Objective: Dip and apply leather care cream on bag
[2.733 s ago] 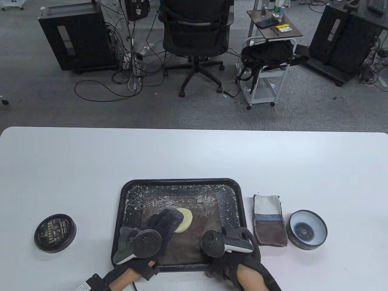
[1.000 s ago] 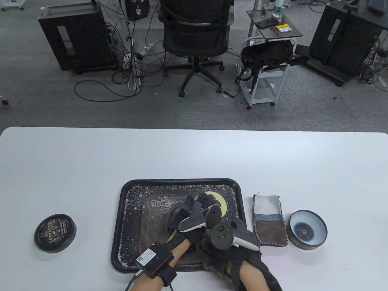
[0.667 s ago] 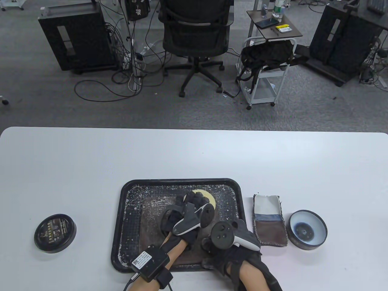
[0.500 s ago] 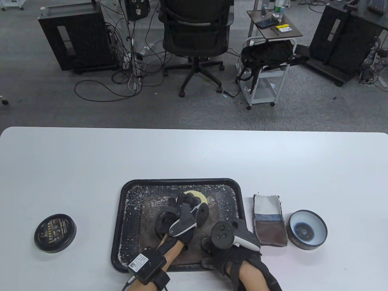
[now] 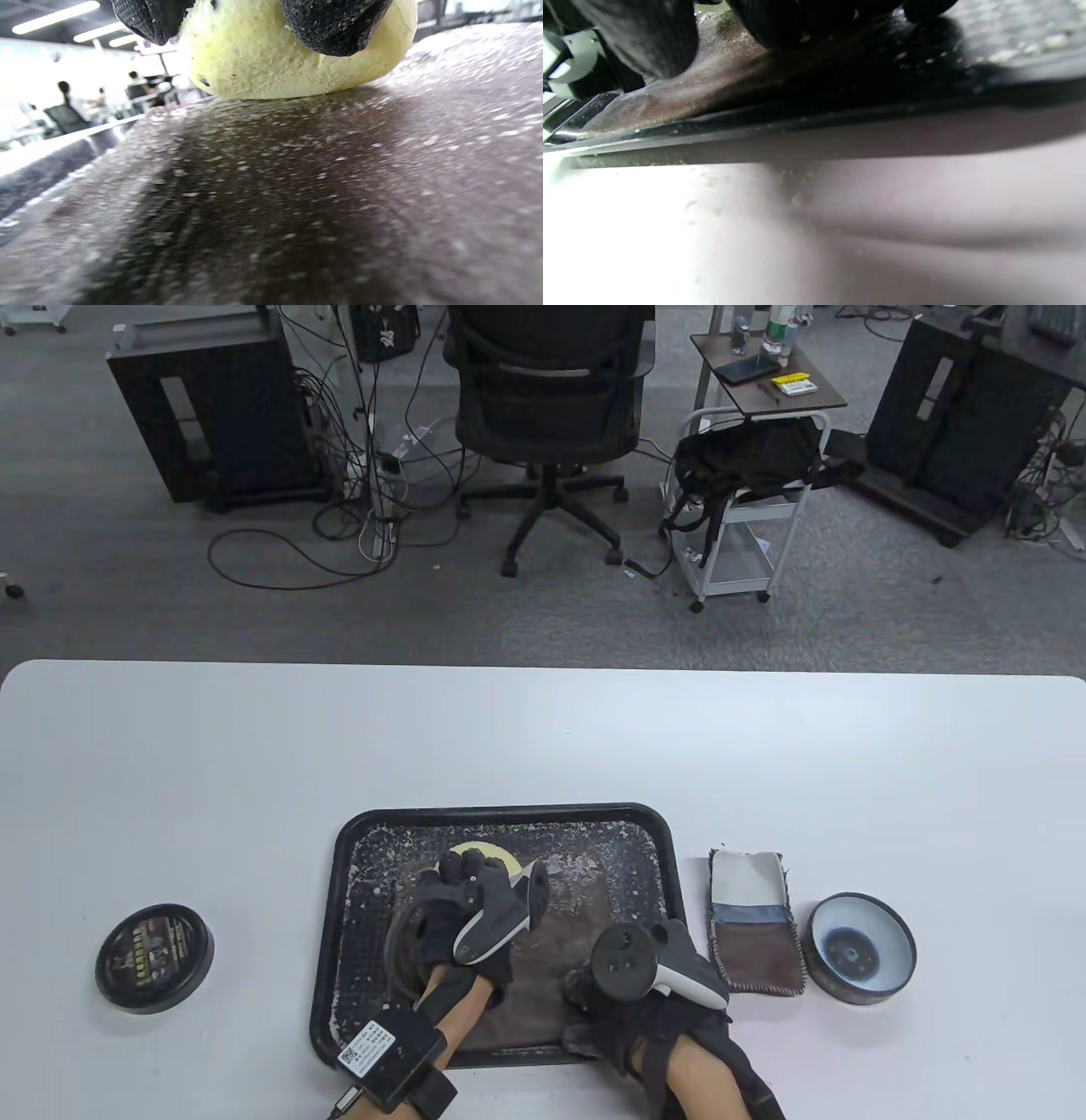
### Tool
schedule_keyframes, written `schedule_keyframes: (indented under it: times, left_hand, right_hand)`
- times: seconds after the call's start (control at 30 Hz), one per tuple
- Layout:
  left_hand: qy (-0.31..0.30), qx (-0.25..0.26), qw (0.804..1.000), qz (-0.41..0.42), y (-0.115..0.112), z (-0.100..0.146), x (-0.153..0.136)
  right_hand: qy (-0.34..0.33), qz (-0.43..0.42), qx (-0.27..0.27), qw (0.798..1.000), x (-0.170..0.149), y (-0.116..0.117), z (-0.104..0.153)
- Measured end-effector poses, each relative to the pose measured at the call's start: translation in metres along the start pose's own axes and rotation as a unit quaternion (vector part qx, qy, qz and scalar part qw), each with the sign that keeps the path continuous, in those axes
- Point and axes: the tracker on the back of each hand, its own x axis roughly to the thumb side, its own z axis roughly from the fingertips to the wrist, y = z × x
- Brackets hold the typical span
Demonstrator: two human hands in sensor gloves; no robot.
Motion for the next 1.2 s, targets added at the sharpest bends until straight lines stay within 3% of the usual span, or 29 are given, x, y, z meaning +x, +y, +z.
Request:
schedule_keyframes:
  times: [0.17, 0.57, 1.2]
  left_hand:
    - [0.050, -0.016, 0.997, -0.048, 0.000, -0.001, -0.005]
    - [0.133, -0.077, 0.988, -0.035, 0.003, -0.001, -0.045]
    - [0.073, -0.036, 0.993, -0.080, 0.003, 0.003, -0.019]
  right_hand:
    - [0.002, 0.001, 0.001, 1.000, 0.000, 0.000, 0.000]
    - [0.003, 0.004, 0.003, 1.000, 0.001, 0.000, -0.001]
    - [-0.009, -0.006, -0.013, 1.000, -0.003, -0.004, 0.000]
